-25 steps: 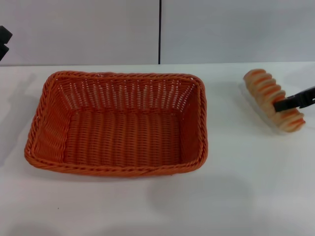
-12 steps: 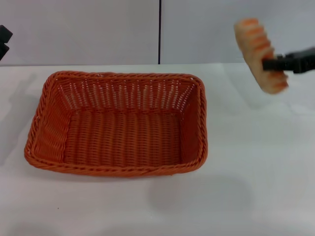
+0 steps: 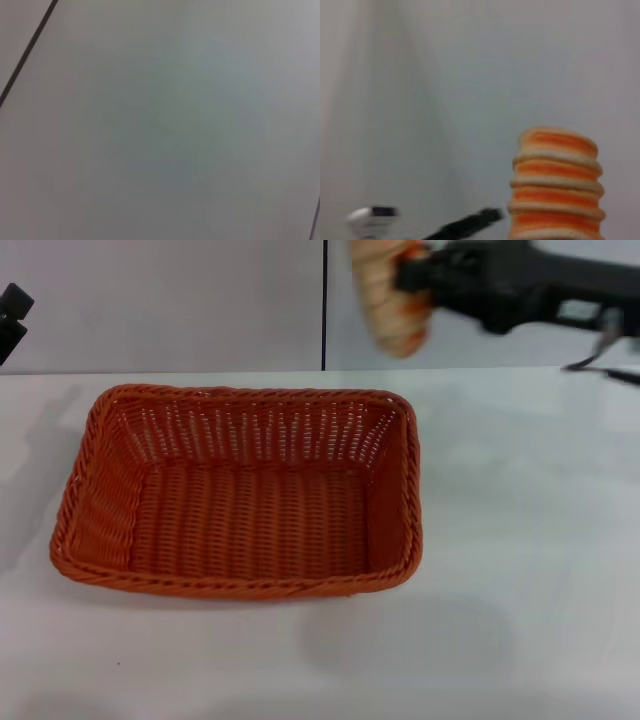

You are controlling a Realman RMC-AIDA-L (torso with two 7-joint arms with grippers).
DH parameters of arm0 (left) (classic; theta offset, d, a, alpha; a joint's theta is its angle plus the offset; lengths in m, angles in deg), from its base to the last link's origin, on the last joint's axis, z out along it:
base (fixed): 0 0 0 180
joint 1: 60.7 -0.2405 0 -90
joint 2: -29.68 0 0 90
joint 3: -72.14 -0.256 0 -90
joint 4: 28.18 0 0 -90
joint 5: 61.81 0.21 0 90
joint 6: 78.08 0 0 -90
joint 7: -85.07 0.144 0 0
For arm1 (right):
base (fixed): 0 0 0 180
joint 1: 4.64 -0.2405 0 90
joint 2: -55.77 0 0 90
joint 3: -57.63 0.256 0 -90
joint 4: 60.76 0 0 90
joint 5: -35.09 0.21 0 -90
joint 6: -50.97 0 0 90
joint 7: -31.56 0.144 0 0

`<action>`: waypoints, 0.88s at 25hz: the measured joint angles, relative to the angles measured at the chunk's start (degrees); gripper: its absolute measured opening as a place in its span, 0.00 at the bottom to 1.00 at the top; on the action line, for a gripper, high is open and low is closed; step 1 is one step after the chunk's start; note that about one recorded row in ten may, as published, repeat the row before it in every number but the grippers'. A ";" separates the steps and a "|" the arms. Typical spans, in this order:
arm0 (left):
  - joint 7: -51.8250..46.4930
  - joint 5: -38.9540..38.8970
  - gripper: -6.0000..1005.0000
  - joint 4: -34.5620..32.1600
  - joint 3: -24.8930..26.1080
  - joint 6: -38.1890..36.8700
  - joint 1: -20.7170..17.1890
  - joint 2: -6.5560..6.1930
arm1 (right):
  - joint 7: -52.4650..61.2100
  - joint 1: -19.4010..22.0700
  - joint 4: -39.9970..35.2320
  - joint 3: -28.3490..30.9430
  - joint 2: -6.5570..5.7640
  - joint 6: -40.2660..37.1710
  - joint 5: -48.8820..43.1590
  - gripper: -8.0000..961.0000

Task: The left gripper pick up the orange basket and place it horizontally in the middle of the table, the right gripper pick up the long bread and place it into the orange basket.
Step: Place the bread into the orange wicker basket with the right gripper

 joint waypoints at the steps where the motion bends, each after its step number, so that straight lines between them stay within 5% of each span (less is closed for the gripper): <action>1: 0.00 0.00 0.82 0.00 0.00 0.00 0.00 0.00 | -1.82 -0.93 2.10 -1.77 0.16 -0.02 1.21 0.23; 8: 0.04 0.12 0.82 0.02 0.00 0.24 0.91 0.09 | -8.02 -6.52 13.06 -9.80 0.59 2.50 4.15 0.21; 20: 0.00 0.01 0.82 0.02 0.09 0.89 1.37 0.04 | 0.02 -5.25 11.90 -10.95 0.39 6.00 -0.67 0.21; 22: 0.00 0.01 0.82 0.02 0.09 0.89 1.37 0.04 | 0.00 -5.00 12.13 -10.99 0.41 5.85 -0.68 0.28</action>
